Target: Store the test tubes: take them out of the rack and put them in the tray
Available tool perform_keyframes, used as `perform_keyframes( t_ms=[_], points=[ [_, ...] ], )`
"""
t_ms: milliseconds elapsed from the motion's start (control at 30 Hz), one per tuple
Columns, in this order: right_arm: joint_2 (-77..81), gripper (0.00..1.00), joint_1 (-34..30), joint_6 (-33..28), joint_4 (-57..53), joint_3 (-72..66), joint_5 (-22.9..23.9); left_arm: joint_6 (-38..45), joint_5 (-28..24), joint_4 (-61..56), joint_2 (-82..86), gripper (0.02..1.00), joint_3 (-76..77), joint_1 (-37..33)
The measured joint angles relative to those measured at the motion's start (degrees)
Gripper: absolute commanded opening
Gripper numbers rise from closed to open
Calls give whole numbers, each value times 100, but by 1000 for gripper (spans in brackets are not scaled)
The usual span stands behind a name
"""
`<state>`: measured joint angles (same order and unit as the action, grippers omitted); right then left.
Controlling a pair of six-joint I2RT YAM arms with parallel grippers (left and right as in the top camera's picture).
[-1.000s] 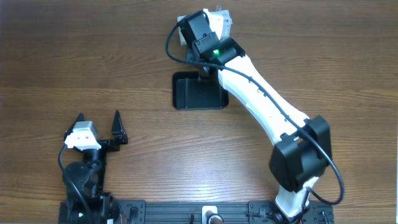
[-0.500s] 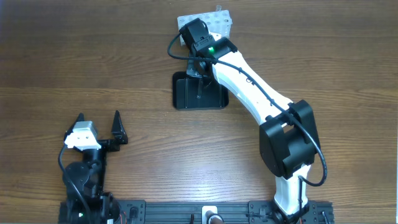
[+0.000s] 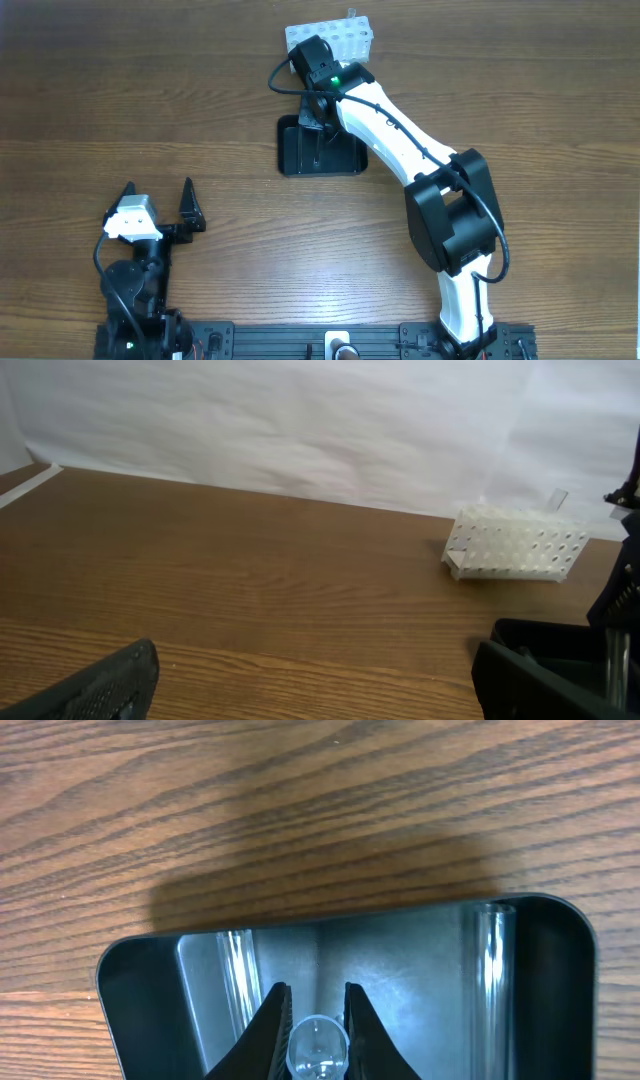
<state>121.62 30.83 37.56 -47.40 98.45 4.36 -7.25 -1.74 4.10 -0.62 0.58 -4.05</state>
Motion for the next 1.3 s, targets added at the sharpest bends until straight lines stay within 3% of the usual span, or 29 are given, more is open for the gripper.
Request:
perform_keyframes(
  t_ms=[800,1300],
  points=[
    [313,62,0,11,157,0,-94,0,0,0,0,998,0,0],
    [367,327,0,22,247,142,-264,0,0,0,0,1000,0,0]
  ],
)
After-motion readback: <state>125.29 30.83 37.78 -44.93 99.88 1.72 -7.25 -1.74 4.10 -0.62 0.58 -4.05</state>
